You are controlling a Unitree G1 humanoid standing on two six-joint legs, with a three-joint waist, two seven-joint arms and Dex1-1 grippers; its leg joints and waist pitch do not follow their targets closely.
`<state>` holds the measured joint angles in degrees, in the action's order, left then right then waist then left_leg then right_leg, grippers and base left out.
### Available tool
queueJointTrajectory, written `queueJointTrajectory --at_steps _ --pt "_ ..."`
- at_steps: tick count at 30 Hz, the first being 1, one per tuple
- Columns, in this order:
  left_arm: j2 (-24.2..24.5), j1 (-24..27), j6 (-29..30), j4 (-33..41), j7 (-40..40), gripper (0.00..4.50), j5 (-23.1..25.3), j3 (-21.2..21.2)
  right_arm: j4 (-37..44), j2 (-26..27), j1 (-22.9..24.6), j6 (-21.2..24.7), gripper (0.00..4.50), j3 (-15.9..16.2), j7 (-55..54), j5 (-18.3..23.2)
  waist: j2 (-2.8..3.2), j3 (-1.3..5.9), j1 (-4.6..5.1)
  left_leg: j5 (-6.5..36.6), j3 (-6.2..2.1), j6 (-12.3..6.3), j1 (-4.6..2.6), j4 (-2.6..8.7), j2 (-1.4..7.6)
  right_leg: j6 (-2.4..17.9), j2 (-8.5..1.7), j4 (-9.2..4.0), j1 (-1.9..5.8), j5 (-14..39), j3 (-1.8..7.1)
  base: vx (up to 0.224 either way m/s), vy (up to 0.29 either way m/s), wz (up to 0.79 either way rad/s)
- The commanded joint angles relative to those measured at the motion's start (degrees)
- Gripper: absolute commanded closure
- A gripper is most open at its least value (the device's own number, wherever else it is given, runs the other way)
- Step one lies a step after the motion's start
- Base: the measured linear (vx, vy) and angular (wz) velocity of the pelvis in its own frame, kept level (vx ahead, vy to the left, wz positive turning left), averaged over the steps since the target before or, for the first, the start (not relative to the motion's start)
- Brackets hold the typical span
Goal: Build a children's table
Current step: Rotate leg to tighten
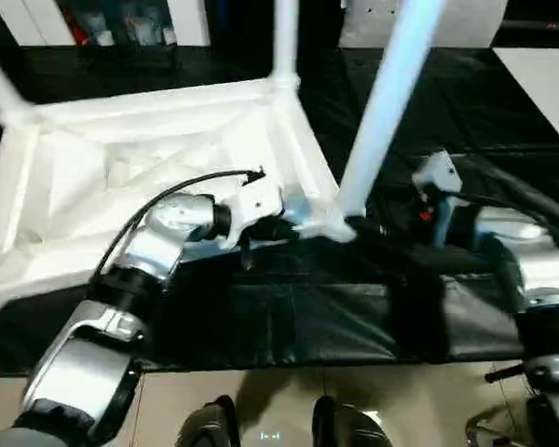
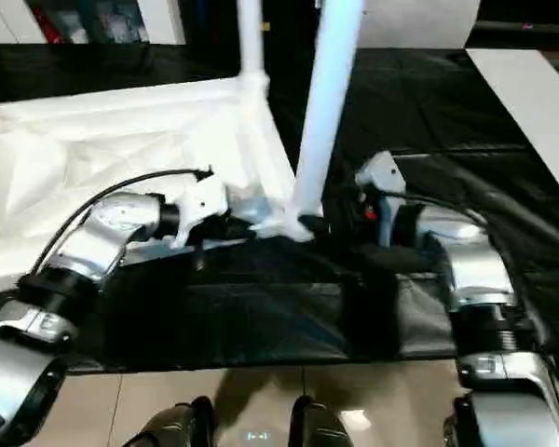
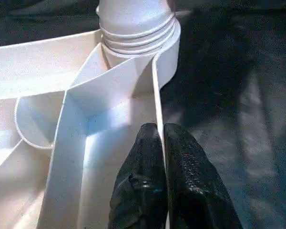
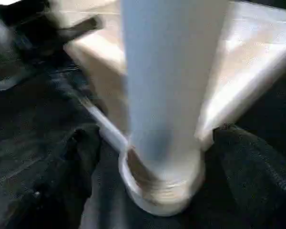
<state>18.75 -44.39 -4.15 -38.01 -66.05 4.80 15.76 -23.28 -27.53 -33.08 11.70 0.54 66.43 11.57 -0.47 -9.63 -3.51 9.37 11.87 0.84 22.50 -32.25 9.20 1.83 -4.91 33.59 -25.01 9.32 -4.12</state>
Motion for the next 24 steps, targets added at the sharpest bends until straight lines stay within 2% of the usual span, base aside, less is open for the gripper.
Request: queueJointTrajectory --at_steps 1,3,4,7,8,11,12,13,15,18,23,24 --pt "0.56 2.29 -1.45 -0.95 -5.20 4.50 -0.35 3.01 -0.46 -1.47 0.30 -0.90 0.41 0.68 4.70 1.35 -1.02 5.02 -0.39 4.18 -1.58 -11.27 -1.17 2.34 4.35 17.49 -4.53 -2.49 3.90 4.47 3.09 0.000 0.000 0.00" --pt "2.09 2.90 -2.34 0.16 -10.34 4.50 -1.62 3.70 -1.03 -2.89 -0.10 -0.51 0.69 1.44 11.17 3.31 -1.13 4.87 -0.60 5.94 -1.60 -10.53 -1.19 2.42 4.36 16.97 -4.70 -2.83 3.92 7.77 3.14 0.000 0.000 0.00" --pt "2.50 3.10 -2.40 0.57 -11.64 4.50 -1.94 3.89 -1.09 -3.19 -0.21 -0.32 0.80 1.66 12.95 3.87 -1.06 4.67 -0.76 7.53 -1.66 -9.26 -1.23 2.61 4.47 16.18 -4.67 -3.11 3.70 11.21 3.22 0.000 0.000 0.00" --pt "3.25 3.49 -2.71 1.32 -14.38 4.50 -2.63 4.26 -1.14 -3.94 -0.46 0.51 1.04 2.57 16.60 4.80 -1.01 4.56 -1.08 9.84 -1.79 -7.28 -1.46 2.83 4.61 15.13 -4.82 -3.48 3.50 15.54 3.34 0.000 0.000 0.00" --pt "3.60 3.65 -3.20 1.55 -15.71 4.50 -2.93 4.43 -1.49 -4.26 -0.82 0.80 1.21 3.08 18.49 5.22 -1.36 4.61 -1.06 9.85 -1.75 -7.11 -1.48 2.82 4.57 14.97 -4.77 -3.51 3.49 15.82 3.33 0.000 0.000 0.00" --pt "4.28 3.94 -4.04 2.23 -17.88 4.50 -3.43 4.79 -2.51 -4.54 -1.73 0.54 1.35 4.10 21.80 5.63 -1.27 4.75 -1.44 8.50 -1.74 -7.17 -1.54 2.74 4.60 14.99 -4.75 -3.19 3.34 14.43 3.42 0.000 0.000 0.00" --pt "4.33 3.96 -4.12 2.34 -18.05 4.50 -3.53 4.83 -2.60 -4.47 -1.81 0.58 1.48 4.27 22.18 5.70 -1.42 4.79 -1.47 7.97 -1.72 -7.38 -1.46 2.69 4.56 15.14 -4.77 -3.07 3.41 13.56 3.41 0.000 0.000 0.00" --pt "4.43 3.99 -4.30 2.59 -18.44 4.50 -3.77 4.90 -2.83 -4.30 -1.99 0.70 1.66 4.65 23.09 5.90 -1.32 4.83 -1.54 7.75 -1.76 -7.38 -1.52 2.69 4.60 15.24 -4.80 -2.97 3.39 13.29 3.39 0.000 0.000 0.00" --pt "4.39 4.02 -4.22 2.94 -18.76 4.50 -4.05 4.87 -2.73 -4.05 -1.88 1.28 1.72 5.14 24.11 6.09 -1.38 4.97 -1.58 6.62 -1.69 -7.97 -1.42 2.53 4.54 15.79 -4.78 -2.70 3.49 11.16 3.39 0.000 0.000 0.00" --pt "4.20 3.97 -4.27 3.01 -18.95 4.50 -4.15 4.66 -2.92 -3.60 -1.62 1.28 2.04 5.58 24.52 6.19 -1.42 5.09 -1.59 5.38 -1.64 -8.78 -1.36 2.38 4.42 16.17 -4.69 -2.54 3.54 9.33 3.32 0.000 0.000 0.00" --pt "4.11 4.08 -3.70 3.27 -19.06 4.50 -4.96 4.41 -2.22 -3.51 -1.08 2.81 2.39 5.95 25.24 6.87 -1.36 5.02 -1.63 6.05 -1.69 -8.44 -1.35 2.43 4.42 15.80 -4.67 -2.72 3.56 11.08 3.27 0.000 0.000 0.00" --pt "4.00 4.12 -3.19 3.32 -18.86 4.50 -5.25 4.17 -1.86 -3.47 -0.84 3.38 2.45 5.83 25.16 7.20 -1.18 5.05 -1.70 6.23 -1.74 -8.21 -1.38 2.45 4.45 15.80 -4.72 -2.74 3.58 11.36 3.29 0.000 0.000 0.00"
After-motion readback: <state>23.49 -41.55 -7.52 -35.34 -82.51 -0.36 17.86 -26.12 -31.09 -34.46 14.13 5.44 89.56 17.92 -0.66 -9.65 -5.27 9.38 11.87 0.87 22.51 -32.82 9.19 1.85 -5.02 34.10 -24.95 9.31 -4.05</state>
